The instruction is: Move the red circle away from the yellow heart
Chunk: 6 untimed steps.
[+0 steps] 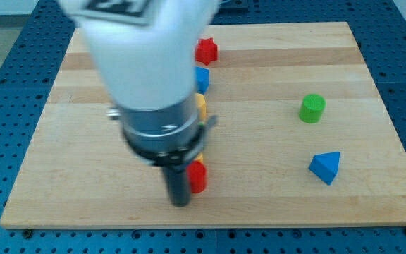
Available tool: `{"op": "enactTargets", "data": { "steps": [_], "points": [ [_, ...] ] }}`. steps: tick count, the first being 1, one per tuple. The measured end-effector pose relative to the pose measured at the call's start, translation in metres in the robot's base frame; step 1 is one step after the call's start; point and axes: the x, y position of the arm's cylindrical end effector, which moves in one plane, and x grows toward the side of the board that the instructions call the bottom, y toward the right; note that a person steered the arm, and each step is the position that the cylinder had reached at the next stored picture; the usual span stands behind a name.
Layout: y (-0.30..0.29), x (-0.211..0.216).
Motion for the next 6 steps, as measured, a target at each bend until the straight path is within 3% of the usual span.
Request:
{"op": "enactTargets", "data": {
  "steps": [2,3,4,5,6],
  "points": [
    [0.056,-0.006],
    [0.053,0.006],
    [0.006,0.003],
    [0.008,-0.031],
    [0.021,-0.036]
  ]
}}
